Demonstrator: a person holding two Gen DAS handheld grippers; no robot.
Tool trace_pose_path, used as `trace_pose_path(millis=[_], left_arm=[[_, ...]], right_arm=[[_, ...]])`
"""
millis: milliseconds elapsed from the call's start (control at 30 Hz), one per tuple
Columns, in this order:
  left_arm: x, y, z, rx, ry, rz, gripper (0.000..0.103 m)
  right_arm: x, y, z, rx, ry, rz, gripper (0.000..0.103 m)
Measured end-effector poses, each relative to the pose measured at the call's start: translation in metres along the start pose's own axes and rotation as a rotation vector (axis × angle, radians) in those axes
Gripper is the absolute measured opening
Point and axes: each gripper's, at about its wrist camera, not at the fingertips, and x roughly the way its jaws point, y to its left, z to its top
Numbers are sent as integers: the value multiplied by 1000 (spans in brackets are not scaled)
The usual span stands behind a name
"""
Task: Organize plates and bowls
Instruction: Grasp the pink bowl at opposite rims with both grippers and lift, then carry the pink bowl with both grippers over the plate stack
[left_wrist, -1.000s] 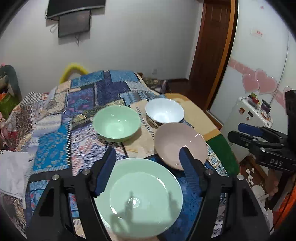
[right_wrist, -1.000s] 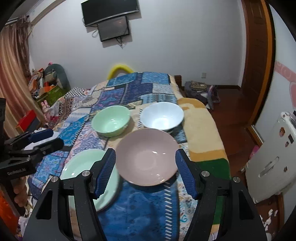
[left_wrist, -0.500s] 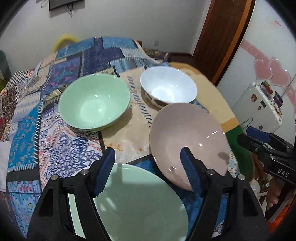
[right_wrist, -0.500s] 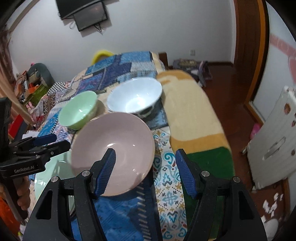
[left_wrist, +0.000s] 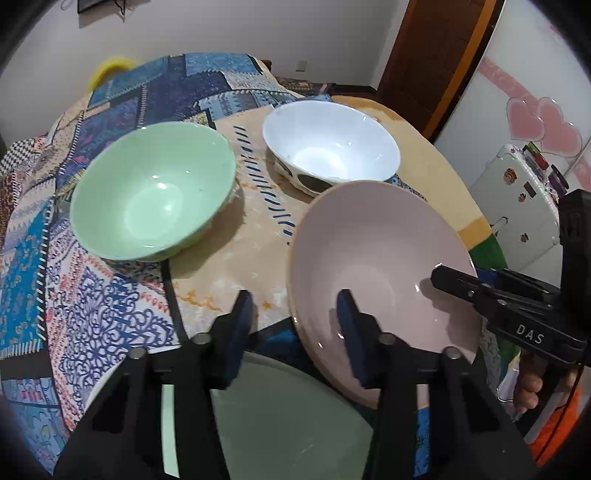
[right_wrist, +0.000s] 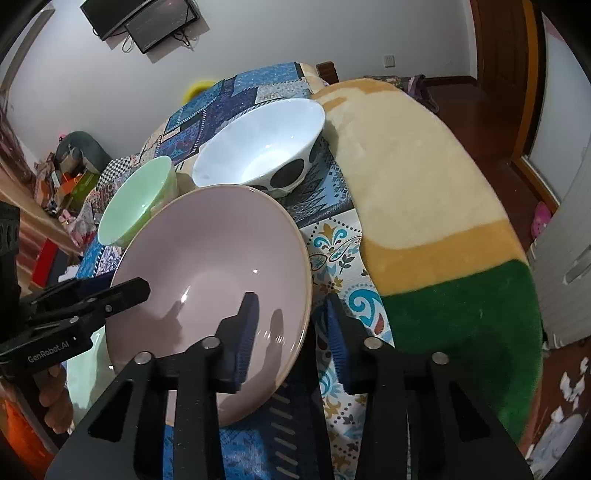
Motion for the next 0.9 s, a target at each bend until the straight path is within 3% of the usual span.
trace_pose_path(millis=[67,133,167,333,500,900], left_arm=[[3,-1,0,0,9,-14,33],[6,-3,0,10,19,-34,24],[8,-5,0,20,27,-53,24],[9,-13,-4,57,11,-5,22],[6,-10,-3,19,28,-31,20],[-30,-18,-10,23,-38,-38,18]], right_arm=[[0,0,-1,7,6,23,18],[0,2,-4,-4,-3,16,17],[0,4,-4,-18,-6,0,16],[-2,5,-3,-29,-4,-15,16],[-4,5,1,-18,-13,-22,16],[-33,18,3,-49,-57,-32,16]])
